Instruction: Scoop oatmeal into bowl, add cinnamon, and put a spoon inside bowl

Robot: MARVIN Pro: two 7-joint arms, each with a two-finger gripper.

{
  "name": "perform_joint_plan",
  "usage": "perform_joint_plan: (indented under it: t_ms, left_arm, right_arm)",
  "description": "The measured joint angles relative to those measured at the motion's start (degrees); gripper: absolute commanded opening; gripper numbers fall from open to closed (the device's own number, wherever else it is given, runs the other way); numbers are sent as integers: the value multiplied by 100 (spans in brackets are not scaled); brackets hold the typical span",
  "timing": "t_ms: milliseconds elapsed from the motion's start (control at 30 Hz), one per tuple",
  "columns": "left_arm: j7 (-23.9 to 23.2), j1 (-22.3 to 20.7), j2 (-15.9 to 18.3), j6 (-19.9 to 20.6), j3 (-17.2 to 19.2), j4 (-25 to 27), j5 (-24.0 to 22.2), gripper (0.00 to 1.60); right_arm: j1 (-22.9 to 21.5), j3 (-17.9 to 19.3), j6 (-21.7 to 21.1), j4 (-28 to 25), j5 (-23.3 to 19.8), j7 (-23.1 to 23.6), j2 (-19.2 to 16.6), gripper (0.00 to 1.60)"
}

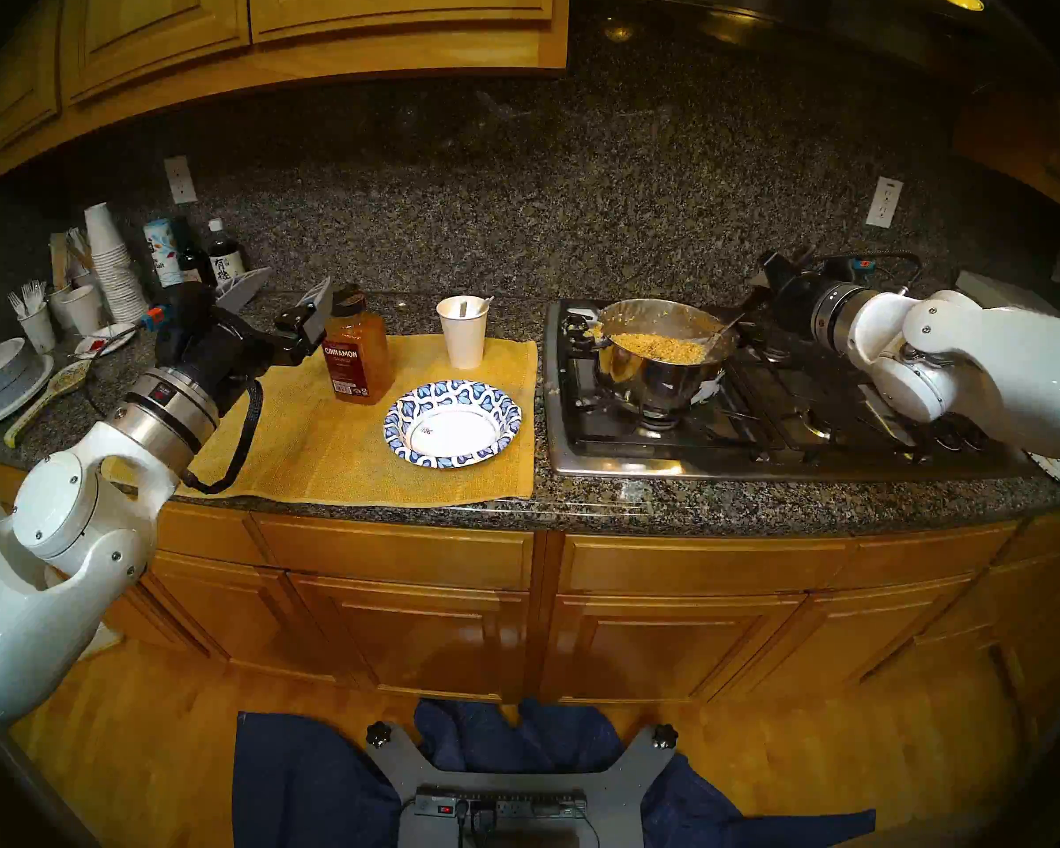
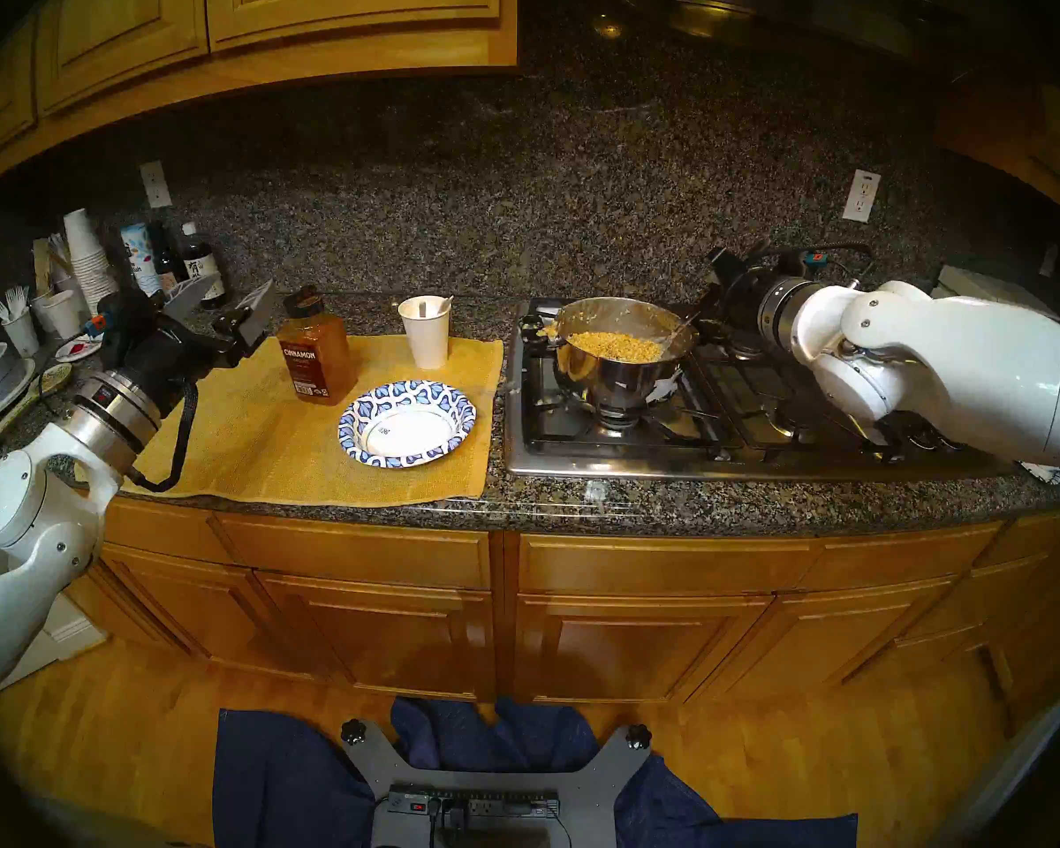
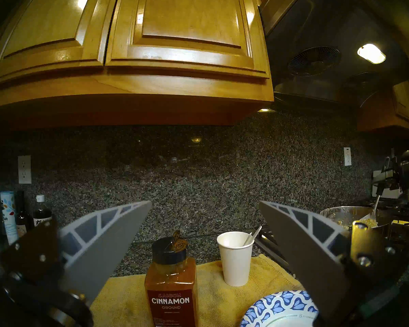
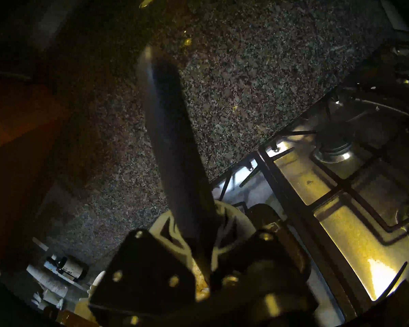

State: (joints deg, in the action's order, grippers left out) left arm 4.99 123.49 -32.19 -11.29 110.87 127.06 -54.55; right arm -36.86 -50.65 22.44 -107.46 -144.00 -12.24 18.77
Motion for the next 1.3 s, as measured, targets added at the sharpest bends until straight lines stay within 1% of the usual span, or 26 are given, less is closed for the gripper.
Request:
perform_joint_plan:
  t_ms: [300, 633, 1000, 1300]
  left_arm:
    - [0, 0, 0, 0, 0, 0, 0, 160]
    - [0, 0, 0, 0, 0, 0, 0, 160]
    - [-1, 0, 0, 0, 3, 0, 0, 160]
    - [-2, 0, 0, 0, 3, 0, 0, 160]
  right_arm:
    - [2, 83, 165, 63, -161, 60, 75, 0]
    - [55, 187, 319, 304, -329, 138, 373, 0]
    - [254, 283, 472, 501, -814, 300, 582, 0]
    - [335, 342, 516, 537, -1124, 462, 606, 0]
